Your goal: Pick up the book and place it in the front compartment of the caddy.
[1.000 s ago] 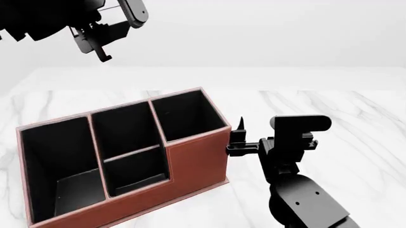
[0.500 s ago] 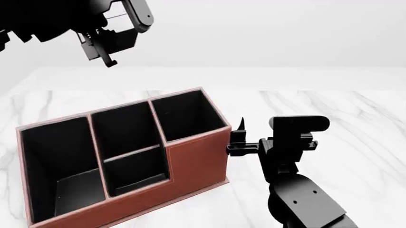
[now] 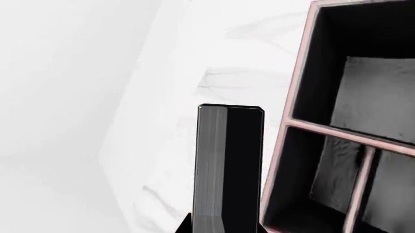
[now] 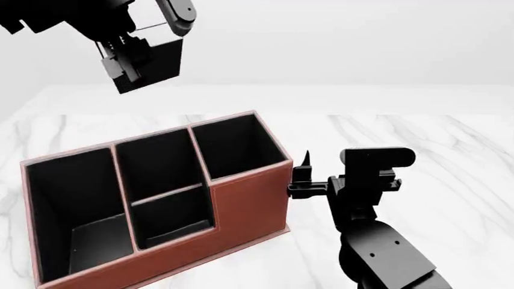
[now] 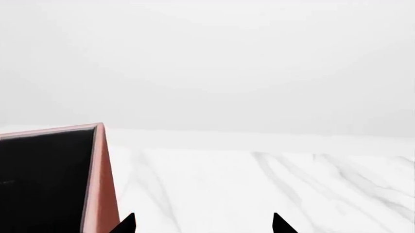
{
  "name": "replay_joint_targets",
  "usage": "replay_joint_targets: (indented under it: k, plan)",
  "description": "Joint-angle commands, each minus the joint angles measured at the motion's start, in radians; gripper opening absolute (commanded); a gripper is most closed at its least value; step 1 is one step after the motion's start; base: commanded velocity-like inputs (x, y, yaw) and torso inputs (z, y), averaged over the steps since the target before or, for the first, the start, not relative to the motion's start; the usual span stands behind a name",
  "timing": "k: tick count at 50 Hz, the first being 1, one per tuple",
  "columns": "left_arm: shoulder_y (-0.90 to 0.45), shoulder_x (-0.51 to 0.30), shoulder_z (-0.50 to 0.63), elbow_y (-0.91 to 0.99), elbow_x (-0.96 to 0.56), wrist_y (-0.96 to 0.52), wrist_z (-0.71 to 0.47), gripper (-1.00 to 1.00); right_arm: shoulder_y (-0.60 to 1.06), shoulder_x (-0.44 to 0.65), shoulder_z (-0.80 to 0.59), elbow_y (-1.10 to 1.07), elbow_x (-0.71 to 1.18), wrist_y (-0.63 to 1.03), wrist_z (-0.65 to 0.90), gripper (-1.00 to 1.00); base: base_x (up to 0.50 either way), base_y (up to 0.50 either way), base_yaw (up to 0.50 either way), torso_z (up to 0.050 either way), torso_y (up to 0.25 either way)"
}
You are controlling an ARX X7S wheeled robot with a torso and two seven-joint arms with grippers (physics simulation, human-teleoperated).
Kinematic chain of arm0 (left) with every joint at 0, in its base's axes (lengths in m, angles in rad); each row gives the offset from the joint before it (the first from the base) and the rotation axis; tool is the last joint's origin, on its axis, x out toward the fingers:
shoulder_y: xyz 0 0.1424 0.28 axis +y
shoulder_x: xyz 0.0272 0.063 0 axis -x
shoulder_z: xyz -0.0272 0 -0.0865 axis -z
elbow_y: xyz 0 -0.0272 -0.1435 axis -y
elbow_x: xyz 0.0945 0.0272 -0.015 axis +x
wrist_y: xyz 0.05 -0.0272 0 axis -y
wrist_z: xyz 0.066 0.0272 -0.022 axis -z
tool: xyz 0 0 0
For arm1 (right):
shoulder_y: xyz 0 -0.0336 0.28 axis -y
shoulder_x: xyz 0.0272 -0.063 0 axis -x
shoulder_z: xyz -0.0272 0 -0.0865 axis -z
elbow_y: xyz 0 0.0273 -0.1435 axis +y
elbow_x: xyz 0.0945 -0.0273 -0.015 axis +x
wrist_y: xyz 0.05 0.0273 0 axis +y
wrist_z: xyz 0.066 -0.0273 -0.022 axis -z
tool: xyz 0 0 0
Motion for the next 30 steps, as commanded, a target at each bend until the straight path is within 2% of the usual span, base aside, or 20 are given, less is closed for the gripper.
replay_joint_targets:
  k: [1, 10, 30]
  plan:
    - [-0.023, 0.001, -0.028, 0.0, -0.019, -0.054, 0.054, -1.0, 0.001, 0.002, -0.003, 0.015, -0.001, -0.01, 0.001, 1.0, 0.0, 0.0, 0.0, 0.0, 0.0]
    - [-0.04, -0.01, -0.06, 0.034, -0.064, -0.117, 0.055, -1.0, 0.0, 0.004, -0.005, 0.014, 0.003, -0.009, 0.004, 1.0, 0.0, 0.0, 0.0, 0.001, 0.001]
    - [-0.062, -0.003, -0.038, 0.056, -0.076, -0.206, 0.112, -1.0, 0.008, 0.005, -0.009, 0.006, 0.012, -0.003, 0.013, 1.0, 0.0, 0.0, 0.0, 0.0, 0.002]
